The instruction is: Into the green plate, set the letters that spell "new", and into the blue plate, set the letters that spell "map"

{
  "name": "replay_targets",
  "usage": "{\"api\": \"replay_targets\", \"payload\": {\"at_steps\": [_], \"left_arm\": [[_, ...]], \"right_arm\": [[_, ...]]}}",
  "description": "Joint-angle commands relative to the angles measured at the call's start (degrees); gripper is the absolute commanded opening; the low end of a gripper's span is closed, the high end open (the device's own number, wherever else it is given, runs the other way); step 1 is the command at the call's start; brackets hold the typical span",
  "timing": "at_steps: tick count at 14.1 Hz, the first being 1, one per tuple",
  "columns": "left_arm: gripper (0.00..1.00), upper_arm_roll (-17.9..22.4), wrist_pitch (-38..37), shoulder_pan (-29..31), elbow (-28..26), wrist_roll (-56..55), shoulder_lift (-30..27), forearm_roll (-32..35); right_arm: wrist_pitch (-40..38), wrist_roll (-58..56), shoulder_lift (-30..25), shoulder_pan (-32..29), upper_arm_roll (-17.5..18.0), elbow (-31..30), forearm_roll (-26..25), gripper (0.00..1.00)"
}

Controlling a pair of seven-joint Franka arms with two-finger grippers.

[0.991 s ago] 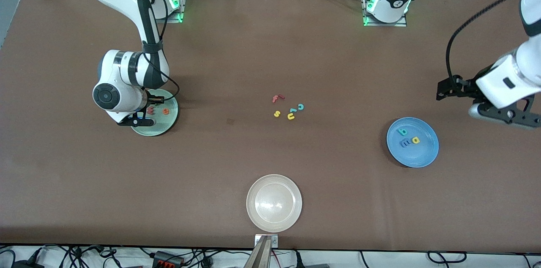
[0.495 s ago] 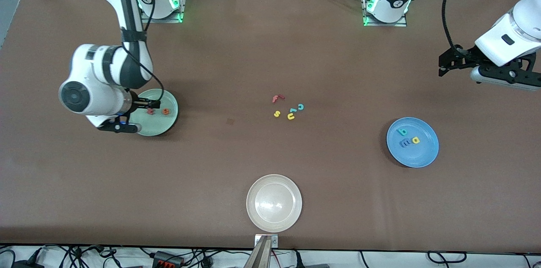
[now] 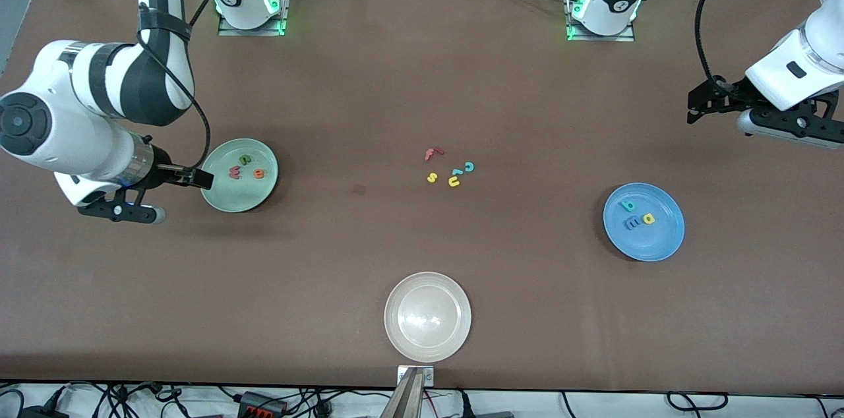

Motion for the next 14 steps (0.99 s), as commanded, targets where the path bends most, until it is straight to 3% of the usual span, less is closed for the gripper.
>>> {"api": "replay_targets", "payload": {"at_steps": [1,3,5,6,11,14], "left_arm": [[1.0,-0.31,-0.03,0.33,0.32,1.47,-0.11,-0.83],[1.0,-0.4,-0.03,0.33,0.32,1.47,-0.19,-0.92],[1.0,-0.48,-0.12,0.33,0.32,1.47,-0.19,-0.92],[1.0,-0.48,-0.29,0.33,0.32,1.47,-0.19,-0.92],[1.0,-0.48,-0.47,0.33,0.24,1.47,-0.19,-0.92],[1.0,-0.4,-1.96,0.5,0.24,1.47,-0.28,-0.92]], "right_arm": [[-0.88,0.96,0.22,-0.67,-0.71,1.24,2.02,1.0],[-0.61,1.4,-0.83,-1.55,0.43,1.41,2.3,1.0],[-0.17,1.67,-2.5,-9.33,9.0,4.91,1.33,1.0],[0.0,1.84,-3.72,-13.9,14.7,5.97,-1.2,1.0],[2.11,2.46,-10.49,-32.45,35.37,5.99,-12.19,1.0],[2.12,1.24,-13.4,-43.62,42.52,5.81,-13.7,1.0]]}}
